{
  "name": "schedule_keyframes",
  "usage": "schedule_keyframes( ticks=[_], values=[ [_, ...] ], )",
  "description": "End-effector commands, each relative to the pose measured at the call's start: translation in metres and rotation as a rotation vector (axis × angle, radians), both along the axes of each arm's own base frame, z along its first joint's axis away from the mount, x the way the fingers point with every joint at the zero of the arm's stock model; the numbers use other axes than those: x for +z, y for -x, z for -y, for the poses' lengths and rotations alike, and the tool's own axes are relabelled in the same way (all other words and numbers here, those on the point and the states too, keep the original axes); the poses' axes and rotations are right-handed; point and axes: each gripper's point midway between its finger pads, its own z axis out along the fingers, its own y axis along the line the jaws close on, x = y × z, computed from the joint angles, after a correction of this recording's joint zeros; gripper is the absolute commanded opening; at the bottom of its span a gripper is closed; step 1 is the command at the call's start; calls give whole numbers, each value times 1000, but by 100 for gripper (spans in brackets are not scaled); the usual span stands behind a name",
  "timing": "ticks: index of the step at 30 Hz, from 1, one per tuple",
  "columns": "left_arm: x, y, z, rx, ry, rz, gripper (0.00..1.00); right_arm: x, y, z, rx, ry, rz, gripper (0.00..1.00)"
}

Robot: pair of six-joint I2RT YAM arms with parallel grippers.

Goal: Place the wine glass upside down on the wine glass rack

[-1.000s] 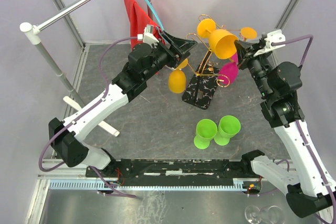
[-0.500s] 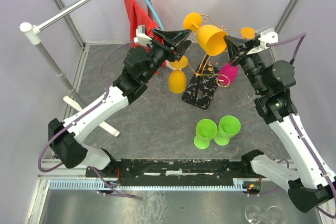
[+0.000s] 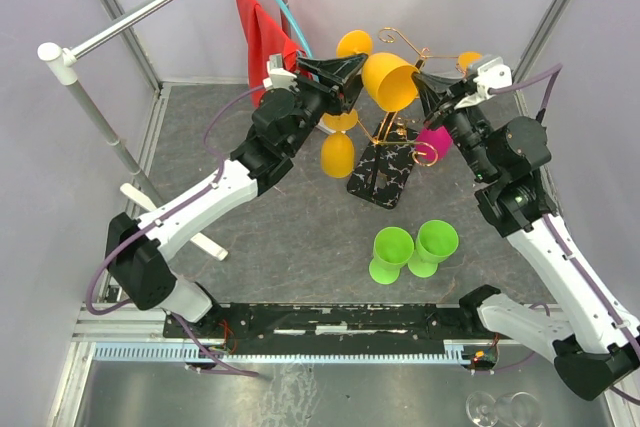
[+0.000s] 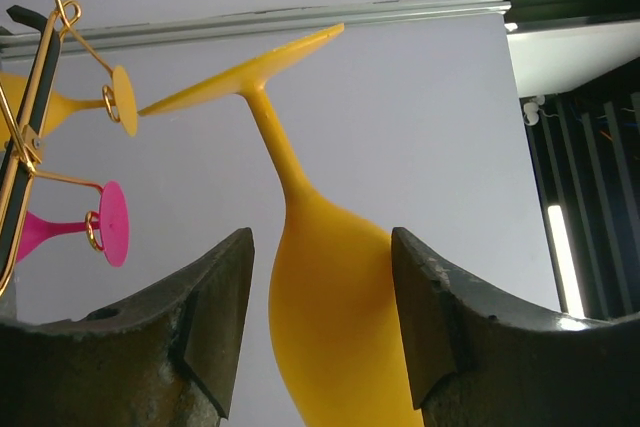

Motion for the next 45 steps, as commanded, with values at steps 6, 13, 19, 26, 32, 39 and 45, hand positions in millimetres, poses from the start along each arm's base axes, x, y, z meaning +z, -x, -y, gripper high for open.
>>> schedule_keyframes(
  ticks=[6, 13, 19, 26, 32, 39, 45],
  values=[
    [30, -7, 4, 24, 99, 31, 62, 14, 11, -17, 40, 25, 86, 1],
    [33, -17, 15, 22, 110, 35, 51, 9, 17, -27, 40, 65, 95, 1],
    [34, -18, 21, 12, 108, 42, 43, 6, 20, -31, 47, 86, 98, 1],
    [35, -12, 22, -17, 105, 62, 49, 6, 25, -28, 46, 79, 112, 1],
    [35, -6, 21, -39, 110, 66, 58, 11, 32, -23, 45, 70, 130, 1],
    [36, -2, 21, -55, 123, 71, 44, 8, 33, -23, 45, 68, 126, 1],
    [36, 0, 22, -67, 130, 95, 22, 2, 30, -26, 54, 79, 108, 1]
  ],
)
